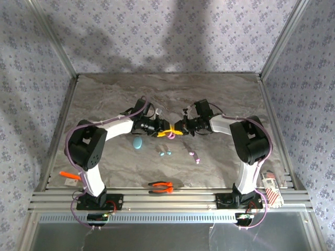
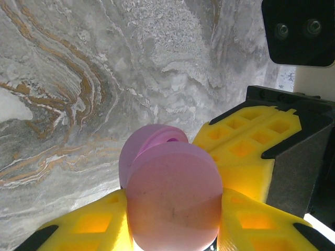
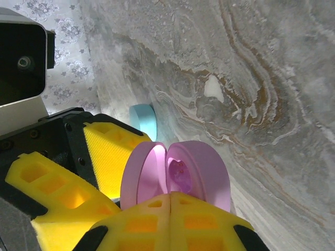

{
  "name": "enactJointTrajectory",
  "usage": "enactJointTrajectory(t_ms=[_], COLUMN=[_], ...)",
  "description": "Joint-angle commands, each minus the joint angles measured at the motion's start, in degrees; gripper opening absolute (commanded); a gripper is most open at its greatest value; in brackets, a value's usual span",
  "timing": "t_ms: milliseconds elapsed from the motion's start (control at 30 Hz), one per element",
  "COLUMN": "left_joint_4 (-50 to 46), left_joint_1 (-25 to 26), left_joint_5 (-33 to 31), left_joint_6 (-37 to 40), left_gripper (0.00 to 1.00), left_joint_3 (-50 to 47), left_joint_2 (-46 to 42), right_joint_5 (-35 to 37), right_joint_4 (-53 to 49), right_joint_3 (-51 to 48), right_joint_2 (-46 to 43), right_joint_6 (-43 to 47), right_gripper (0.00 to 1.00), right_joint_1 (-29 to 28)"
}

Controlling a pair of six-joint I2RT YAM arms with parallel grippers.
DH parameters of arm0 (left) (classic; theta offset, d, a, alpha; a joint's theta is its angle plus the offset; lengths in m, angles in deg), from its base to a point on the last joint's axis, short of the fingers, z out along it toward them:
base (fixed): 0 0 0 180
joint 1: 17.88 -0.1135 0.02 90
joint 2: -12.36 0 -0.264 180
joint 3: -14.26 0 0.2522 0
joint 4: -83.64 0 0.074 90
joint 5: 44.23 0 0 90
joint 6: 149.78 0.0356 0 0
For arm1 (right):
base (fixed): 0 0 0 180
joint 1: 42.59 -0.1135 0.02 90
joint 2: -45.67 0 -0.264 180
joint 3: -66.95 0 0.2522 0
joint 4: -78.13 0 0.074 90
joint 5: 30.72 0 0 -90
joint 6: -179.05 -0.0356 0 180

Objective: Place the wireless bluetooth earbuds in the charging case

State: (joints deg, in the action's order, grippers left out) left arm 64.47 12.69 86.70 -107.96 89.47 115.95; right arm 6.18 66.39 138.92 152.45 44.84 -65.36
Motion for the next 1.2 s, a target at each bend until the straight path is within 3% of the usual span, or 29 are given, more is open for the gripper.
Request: enactJointTrajectory(t_ms=[0,433,833,1167], left_joint_4=[6.6,15.9,17.3,16.8], left_joint_1=[1.3,2.3,2.2,0.3], left_joint_5=[2.6,3.3,3.5,2.9], left_joint_6=[-1.9,-5.6,-6.1,-5.5], left_gripper=[0.37,0.46,0.59,0.76], left_joint_3=[1.6,2.2,1.8,0.2], left_joint_2=[1.4,7.7,9.2,7.9], right_joint_5=[-1.5,-2.2,-2.9,-3.1], right_joint_4=[1.3,3.5,4.3,3.9], right_joint_3=[-0.9,-2.5,-1.7,-0.4], right_joint_2=[1.1,4.5,6.9,6.9], right_joint_6=[-0.7,-0.9,-1.4,-1.7], right_gripper=[0.0,0.0,0.0,0.0], right_joint_1=[0.6,3.9,4.0,3.1])
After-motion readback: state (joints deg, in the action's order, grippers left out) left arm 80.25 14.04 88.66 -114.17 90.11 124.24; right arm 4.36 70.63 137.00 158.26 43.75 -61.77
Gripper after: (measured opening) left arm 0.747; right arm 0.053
